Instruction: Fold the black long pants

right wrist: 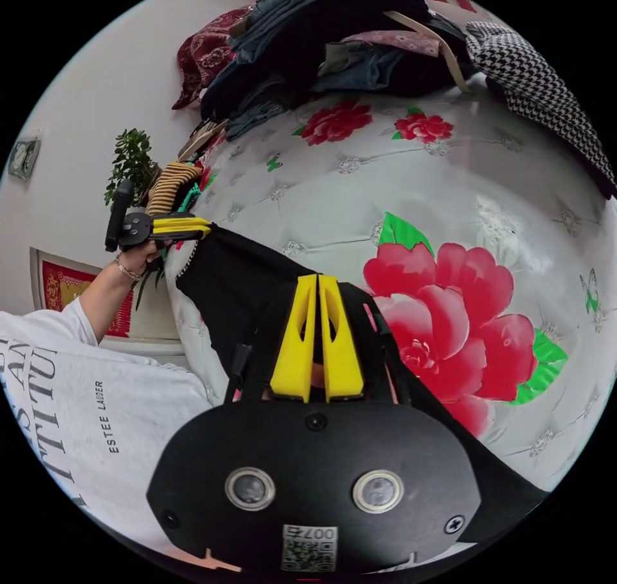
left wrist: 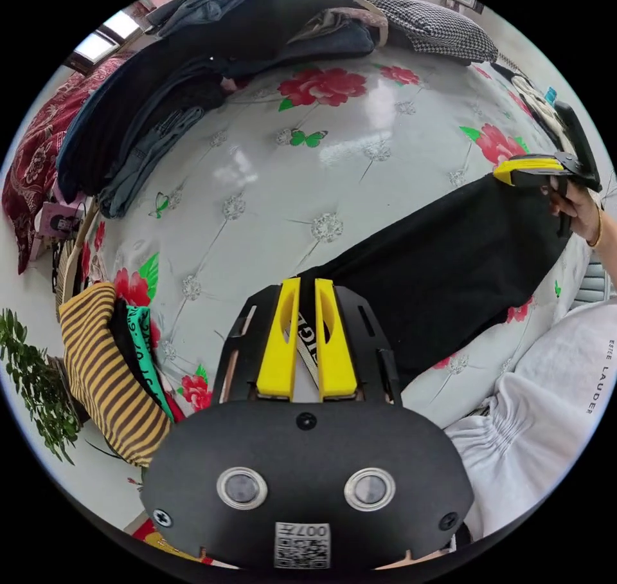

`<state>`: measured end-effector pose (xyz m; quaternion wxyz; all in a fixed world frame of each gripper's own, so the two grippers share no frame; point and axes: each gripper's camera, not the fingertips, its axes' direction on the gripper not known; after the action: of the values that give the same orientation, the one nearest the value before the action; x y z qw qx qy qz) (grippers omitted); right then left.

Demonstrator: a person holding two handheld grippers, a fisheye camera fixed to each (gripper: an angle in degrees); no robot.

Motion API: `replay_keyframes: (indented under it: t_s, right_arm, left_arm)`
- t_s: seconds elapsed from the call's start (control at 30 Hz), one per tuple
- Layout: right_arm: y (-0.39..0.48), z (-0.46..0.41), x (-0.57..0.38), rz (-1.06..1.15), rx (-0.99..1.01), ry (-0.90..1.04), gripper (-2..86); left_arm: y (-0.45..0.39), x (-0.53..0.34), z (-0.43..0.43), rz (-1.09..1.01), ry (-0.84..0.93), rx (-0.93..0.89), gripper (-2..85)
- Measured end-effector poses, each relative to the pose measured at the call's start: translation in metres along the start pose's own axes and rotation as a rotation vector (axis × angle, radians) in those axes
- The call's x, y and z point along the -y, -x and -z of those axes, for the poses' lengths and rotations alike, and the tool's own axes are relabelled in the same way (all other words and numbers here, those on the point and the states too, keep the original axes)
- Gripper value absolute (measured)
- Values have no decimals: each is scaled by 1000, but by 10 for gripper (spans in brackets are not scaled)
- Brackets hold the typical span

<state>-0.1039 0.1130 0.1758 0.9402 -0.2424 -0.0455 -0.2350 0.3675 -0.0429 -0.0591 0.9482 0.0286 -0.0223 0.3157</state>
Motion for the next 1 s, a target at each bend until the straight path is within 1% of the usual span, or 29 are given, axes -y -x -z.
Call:
replay_keyframes:
  t_s: [0.1, 0.2, 0.27, 0.3, 0.4, 0.47, 0.5, 0.57, 0.6, 0.67, 0.73, 0.77, 0.8, 0.83, 0.93, 1.0]
  right_arm:
    - [-1, -8, 14, -54, 15, -22, 1]
    - [6, 11, 15, -67, 13, -117, 6]
    - [3, 44, -4, -103, 21, -217, 17]
    - [1, 52, -13, -115, 18, -237, 20]
    - [-22, 99, -75, -243, -76, -352, 34]
    - [-51, 141, -151, -471, -211, -466, 43]
    - [-58, 151, -172, -544, -250, -497, 45]
    - [-83, 186, -259, -843, -387, -608, 54]
    - [-88, 192, -280, -914, -402, -641, 56]
    - [-104, 200, -343, -1087, -371, -757, 65]
    - [-114, 192, -368, -1159, -330, -802, 71]
    - [-119, 184, -375, -1182, -290, -829, 75]
    - [-121, 179, -377, -1188, -266, -847, 75]
    - [-125, 170, -378, -1204, -229, -875, 76]
    - [-119, 156, -382, -1260, -298, -977, 64]
    - [-118, 150, -384, -1290, -320, -998, 47]
  left_arm:
    - [22, -5, 3, 114, -24, -71, 59]
    - [39, -11, 14, 201, -43, -85, 86]
    - [44, -22, 31, 243, -88, -98, 86]
    - [45, -33, 45, 279, -131, -89, 76]
    - [34, -64, 68, 333, -201, -106, 67]
    - [25, -83, 73, 372, -227, -166, 66]
    - [18, -94, 77, 391, -263, -221, 66]
    - [7, -105, 81, 410, -317, -290, 66]
    - [0, -107, 80, 407, -319, -309, 66]
    - [-10, -100, 68, 371, -264, -315, 65]
    - [-20, -86, 40, 314, -94, -241, 56]
    - [-21, -85, 34, 297, -62, -220, 50]
    - [-20, -88, 39, 256, -127, -172, 35]
    - [-15, -86, 39, 231, -115, -159, 18]
    - [8, -80, 41, 239, -46, -158, 5]
    - [21, -80, 44, 257, -23, -143, 4]
